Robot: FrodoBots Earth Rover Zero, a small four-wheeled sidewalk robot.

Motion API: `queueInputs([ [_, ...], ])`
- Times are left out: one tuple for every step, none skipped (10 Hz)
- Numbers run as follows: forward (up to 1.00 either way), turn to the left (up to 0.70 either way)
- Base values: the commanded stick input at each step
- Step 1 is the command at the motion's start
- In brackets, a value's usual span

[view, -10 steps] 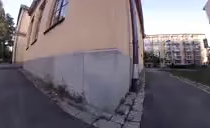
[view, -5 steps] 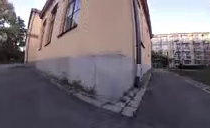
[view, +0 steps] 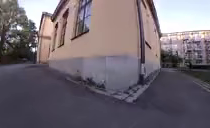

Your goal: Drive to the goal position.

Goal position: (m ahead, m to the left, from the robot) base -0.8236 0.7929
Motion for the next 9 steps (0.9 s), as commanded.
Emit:
queueInputs([
  [-0.08, -0.44],
  [0.45, -0.13],
  [0.95, 0.23],
  [1.00, 0.27],
  [1.00, 0.27],
  [1.00, 0.27],
  [1.00, 0.27],
  [1.00, 0.27],
  [1.00, 0.27],
])
